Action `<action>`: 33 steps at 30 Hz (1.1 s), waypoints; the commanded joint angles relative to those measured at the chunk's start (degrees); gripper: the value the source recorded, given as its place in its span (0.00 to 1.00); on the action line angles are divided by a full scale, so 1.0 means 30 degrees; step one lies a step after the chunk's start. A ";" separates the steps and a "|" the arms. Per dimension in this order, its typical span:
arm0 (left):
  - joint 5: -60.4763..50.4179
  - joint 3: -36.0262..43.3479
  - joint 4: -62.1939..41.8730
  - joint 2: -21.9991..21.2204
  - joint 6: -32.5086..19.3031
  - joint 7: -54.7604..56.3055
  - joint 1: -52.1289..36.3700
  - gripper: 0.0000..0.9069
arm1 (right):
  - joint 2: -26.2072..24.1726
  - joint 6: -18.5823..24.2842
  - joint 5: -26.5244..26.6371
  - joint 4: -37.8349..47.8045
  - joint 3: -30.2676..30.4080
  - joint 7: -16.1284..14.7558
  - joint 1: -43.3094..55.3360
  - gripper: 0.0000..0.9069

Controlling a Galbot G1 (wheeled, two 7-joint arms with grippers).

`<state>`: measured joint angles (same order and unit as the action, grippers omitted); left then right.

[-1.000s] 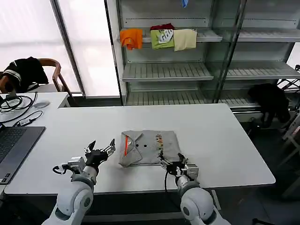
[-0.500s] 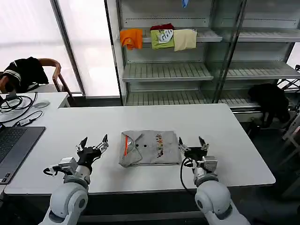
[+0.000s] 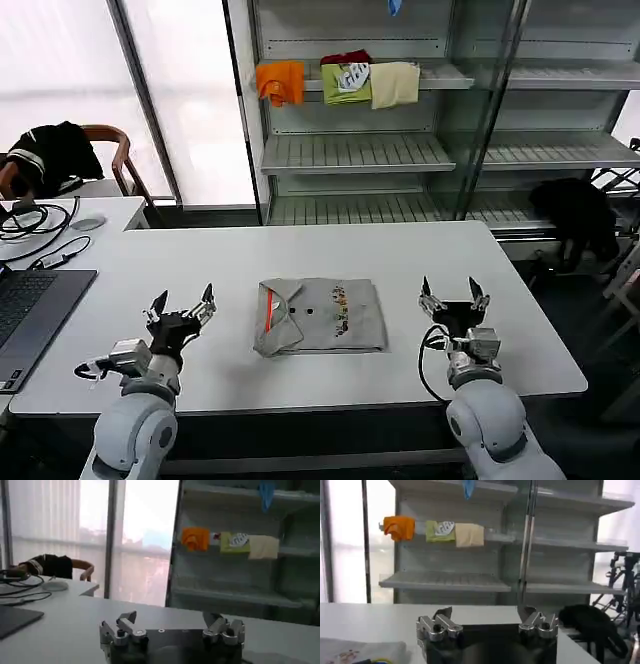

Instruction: Fold and organize the clothes.

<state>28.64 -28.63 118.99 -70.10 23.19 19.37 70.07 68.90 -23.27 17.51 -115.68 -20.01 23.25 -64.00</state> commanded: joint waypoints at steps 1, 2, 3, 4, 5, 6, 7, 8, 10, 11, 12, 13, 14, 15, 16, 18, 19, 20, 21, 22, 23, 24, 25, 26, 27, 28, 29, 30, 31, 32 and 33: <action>-0.0342 -0.0301 0.0338 -0.0116 -0.0202 -0.0058 0.0431 1.00 | -0.0383 0.0388 -0.0464 0.0033 -0.0678 -0.0028 -0.0081 1.00; -0.0347 -0.0340 0.0350 -0.0109 -0.0205 -0.0066 0.0461 1.00 | -0.0378 0.0392 -0.0457 0.0021 -0.0665 -0.0029 -0.0108 1.00; -0.0347 -0.0364 0.0357 -0.0096 -0.0209 -0.0072 0.0482 1.00 | -0.0370 0.0411 -0.0458 0.0023 -0.0654 -0.0020 -0.0135 1.00; -0.0324 -0.0399 0.0375 -0.0095 -0.0213 -0.0069 0.0520 1.00 | -0.0354 0.0424 -0.0460 0.0002 -0.0648 -0.0018 -0.0159 1.00; -0.0335 -0.0413 0.0382 -0.0093 -0.0218 -0.0064 0.0545 1.00 | -0.0351 0.0426 -0.0449 -0.0030 -0.0651 -0.0027 -0.0193 1.00; -0.0337 -0.0429 0.0418 -0.0094 -0.0217 -0.0067 0.0563 1.00 | -0.0350 0.0428 -0.0448 -0.0037 -0.0643 -0.0022 -0.0204 1.00; -0.0340 -0.0437 0.0443 -0.0099 -0.0217 -0.0068 0.0587 1.00 | -0.0339 0.0440 -0.0449 -0.0046 -0.0630 -0.0024 -0.0217 1.00; -0.0337 -0.0432 0.0482 -0.0087 -0.0216 -0.0064 0.0616 1.00 | -0.0330 0.0443 -0.0454 -0.0053 -0.0615 -0.0029 -0.0226 1.00; -0.0325 -0.0443 0.0567 -0.0087 -0.0217 -0.0063 0.0658 1.00 | -0.0283 0.0448 -0.0458 -0.0046 -0.0582 -0.0013 -0.0217 1.00; -0.0316 -0.0472 0.0583 -0.0090 -0.0224 -0.0073 0.0674 1.00 | -0.0238 0.0445 -0.0466 -0.0050 -0.0569 -0.0014 -0.0223 1.00; -0.0330 -0.0507 0.0577 -0.0087 -0.0224 -0.0073 0.0705 1.00 | -0.0226 0.0441 -0.0466 -0.0057 -0.0560 -0.0013 -0.0227 1.00; -0.0322 -0.0560 0.0565 -0.0085 -0.0230 -0.0095 0.0749 1.00 | -0.0200 0.0438 -0.0467 -0.0081 -0.0538 -0.0046 -0.0244 1.00; -0.0328 -0.0639 0.0571 -0.0075 -0.0215 -0.0148 0.0803 1.00 | -0.0192 0.0486 -0.0467 -0.0100 -0.0512 -0.0078 -0.0261 1.00; -0.0729 -0.0801 0.0721 -0.0037 0.0150 -0.0537 0.0952 1.00 | -0.0177 0.0540 -0.0470 -0.0105 -0.0509 -0.0099 -0.0263 1.00; -0.0880 -0.0880 0.0730 -0.0030 0.0289 -0.0681 0.1018 1.00 | -0.0159 0.0511 -0.0502 -0.0101 -0.0529 -0.0072 -0.0244 1.00; -0.0949 -0.0970 0.0789 -0.0012 0.0295 -0.0808 0.1044 1.00 | -0.0141 0.0522 -0.0489 -0.0097 -0.0604 -0.0048 -0.0213 1.00; -0.0930 -0.0985 0.0782 -0.0012 0.0287 -0.0809 0.1034 1.00 | -0.0143 0.0568 -0.0516 -0.0091 -0.0656 -0.0089 -0.0190 1.00; -0.0932 -0.1000 0.0794 -0.0001 0.0298 -0.0846 0.1035 1.00 | -0.0155 0.0597 -0.0533 -0.0102 -0.0667 -0.0114 -0.0192 1.00; -0.0942 -0.0981 0.0825 0.0005 0.0304 -0.0868 0.1036 1.00 | -0.0205 0.0608 -0.0542 -0.0128 -0.0650 -0.0152 -0.0213 1.00; -0.0940 -0.0957 0.0843 0.0006 0.0310 -0.0866 0.1040 1.00 | -0.0210 0.0618 -0.0557 -0.0147 -0.0646 -0.0177 -0.0227 1.00; -0.0943 -0.0919 0.0861 0.0000 0.0329 -0.0866 0.1039 1.00 | -0.0204 0.0641 -0.0591 -0.0146 -0.0640 -0.0206 -0.0252 1.00; -0.0952 -0.0887 0.0860 -0.0016 0.0332 -0.0862 0.1022 1.00 | -0.0203 0.0699 -0.0639 -0.0140 -0.0636 -0.0210 -0.0276 1.00; -0.0954 -0.0855 0.0858 -0.0034 0.0326 -0.0860 0.1017 1.00 | -0.0201 0.0724 -0.0680 -0.0130 -0.0636 -0.0211 -0.0300 1.00; -0.0890 -0.0801 0.0872 -0.0058 0.0296 -0.0860 0.1013 1.00 | -0.0197 0.0730 -0.0705 -0.0131 -0.0642 -0.0227 -0.0337 1.00; -0.0786 -0.0760 0.0878 -0.0068 0.0250 -0.0847 0.1019 1.00 | -0.0199 0.0744 -0.0767 -0.0121 -0.0641 -0.0241 -0.0363 1.00; -0.0783 -0.0738 0.0869 -0.0067 0.0207 -0.0854 0.1026 1.00 | -0.0222 0.0754 -0.0842 -0.0108 -0.0644 -0.0278 -0.0386 1.00; -0.0787 -0.0711 0.0864 -0.0061 0.0142 -0.0867 0.1029 1.00 | -0.0245 0.0762 -0.0887 -0.0106 -0.0646 -0.0325 -0.0413 1.00; -0.0710 -0.0709 0.0866 -0.0056 0.0115 -0.0899 0.1051 1.00 | -0.0265 0.0773 -0.0939 -0.0107 -0.0640 -0.0330 -0.0430 1.00; -0.0682 -0.0704 0.0866 -0.0053 0.0057 -0.0927 0.1063 1.00 | -0.0282 0.0782 -0.0994 -0.0102 -0.0636 -0.0326 -0.0446 1.00; -0.0567 -0.0702 0.0885 -0.0056 0.0022 -0.0927 0.1076 1.00 | -0.0293 0.0779 -0.1016 -0.0120 -0.0642 -0.0314 -0.0449 1.00; -0.0472 -0.0708 0.0917 -0.0059 0.0017 -0.0949 0.1086 1.00 | -0.0307 0.0787 -0.1012 -0.0147 -0.0662 -0.0322 -0.0456 1.00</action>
<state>26.63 -30.67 121.44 -70.31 23.33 17.08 73.08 68.15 -21.12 15.10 -116.03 -21.76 22.35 -65.26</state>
